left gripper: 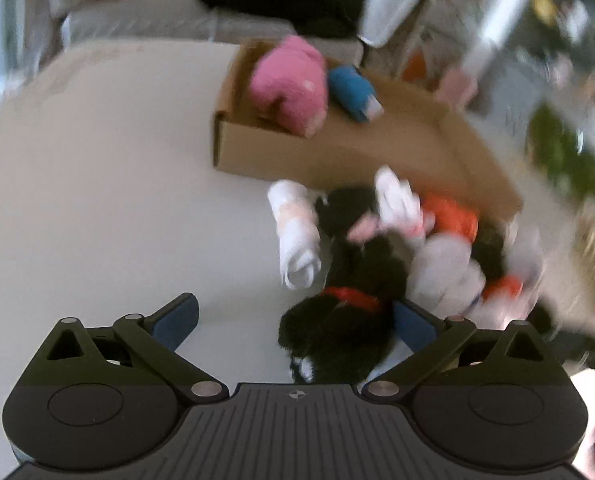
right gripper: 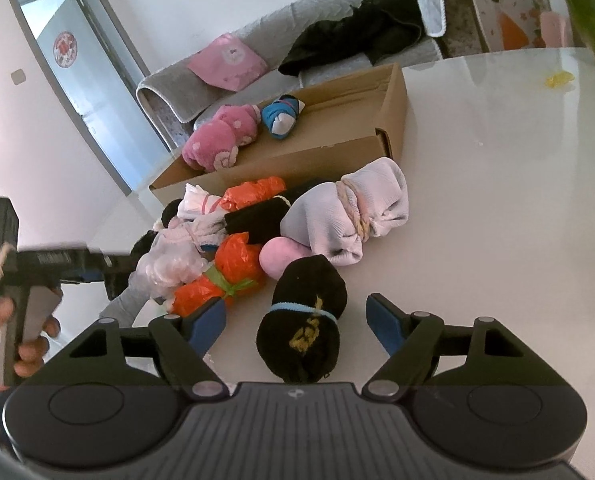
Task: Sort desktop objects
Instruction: 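Move both tools back over the sock pile, then grasp the black bundle with red band with the left tool while the right grasps a black bundle, then carry both black bundles into the box and release them beside the blue bundle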
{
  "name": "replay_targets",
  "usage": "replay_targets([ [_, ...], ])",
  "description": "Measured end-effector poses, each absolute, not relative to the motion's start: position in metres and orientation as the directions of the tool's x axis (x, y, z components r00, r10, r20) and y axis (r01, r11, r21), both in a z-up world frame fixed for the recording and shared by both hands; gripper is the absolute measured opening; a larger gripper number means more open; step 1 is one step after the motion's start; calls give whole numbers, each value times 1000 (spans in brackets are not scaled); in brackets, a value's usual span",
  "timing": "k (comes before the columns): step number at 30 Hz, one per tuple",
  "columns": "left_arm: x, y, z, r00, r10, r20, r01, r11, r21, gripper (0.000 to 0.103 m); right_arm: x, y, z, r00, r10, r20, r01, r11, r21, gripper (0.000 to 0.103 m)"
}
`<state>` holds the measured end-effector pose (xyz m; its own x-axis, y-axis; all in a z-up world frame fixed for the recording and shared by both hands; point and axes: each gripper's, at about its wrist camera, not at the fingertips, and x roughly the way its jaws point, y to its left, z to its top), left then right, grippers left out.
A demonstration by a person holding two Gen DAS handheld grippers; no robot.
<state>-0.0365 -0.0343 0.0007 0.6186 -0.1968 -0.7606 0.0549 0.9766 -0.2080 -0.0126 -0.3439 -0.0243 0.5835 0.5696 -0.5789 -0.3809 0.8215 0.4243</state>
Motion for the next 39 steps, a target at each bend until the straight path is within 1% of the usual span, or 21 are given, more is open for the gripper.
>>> replay_targets([
  [1, -38, -41, 0, 619, -179, -765, 72, 982, -172, 102, -13, -345, -25, 584, 570, -578, -381, 821, 425, 72],
  [4, -39, -57, -3, 618, -134, -774, 107, 990, -86, 102, -13, -344, -24, 579, 573, -580, -389, 820, 421, 65],
  [6, -41, -62, -3, 617, -131, -776, 122, 990, -70, 102, -12, -342, -24, 579, 568, -585, -392, 823, 412, 58],
  [9, -42, -71, -4, 616, -140, -775, 141, 988, -66, 101, -12, -343, -24, 579, 571, -581, -389, 820, 419, 52],
  [13, -40, -75, -4, 620, -142, -772, 138, 988, -72, 96, -10, -344, -25, 580, 575, -577, -386, 818, 427, 47],
  [14, -40, -76, -4, 621, -144, -770, 140, 988, -72, 93, -10, -345, -26, 580, 577, -575, -387, 816, 430, 46],
  [15, -41, -76, -3, 626, -144, -766, 142, 987, -69, 85, -9, -345, -26, 580, 578, -574, -385, 815, 432, 45],
  [16, -42, -76, -2, 632, -141, -762, 140, 988, -67, 78, -9, -346, -26, 579, 580, -573, -384, 814, 435, 45],
  [17, -42, -77, -1, 636, -135, -760, 133, 989, -64, 66, -9, -346, -26, 579, 581, -572, -384, 813, 437, 45],
  [18, -40, -77, 0, 636, -131, -760, 128, 990, -63, 62, -8, -345, -26, 579, 582, -572, -383, 813, 439, 45],
  [20, -40, -74, 1, 631, -156, -760, 126, 987, -98, 59, -7, -345, -26, 579, 583, -570, -384, 811, 441, 44],
  [24, -46, -70, 2, 631, -178, -755, 108, 984, -142, 56, -7, -346, -26, 583, 577, -572, -371, 815, 445, 39],
  [29, -54, -68, 5, 634, -189, -749, 90, 981, -172, 55, -10, -345, -26, 587, 572, -573, -369, 819, 440, 34],
  [33, -61, -64, 14, 655, -183, -733, 76, 981, -178, 55, -12, -344, -22, 587, 575, -570, -374, 817, 438, 33],
  [39, -72, -59, 44, 696, -185, -693, 87, 981, -175, 55, -13, -355, -7, 598, 589, -544, -371, 804, 464, 33],
])
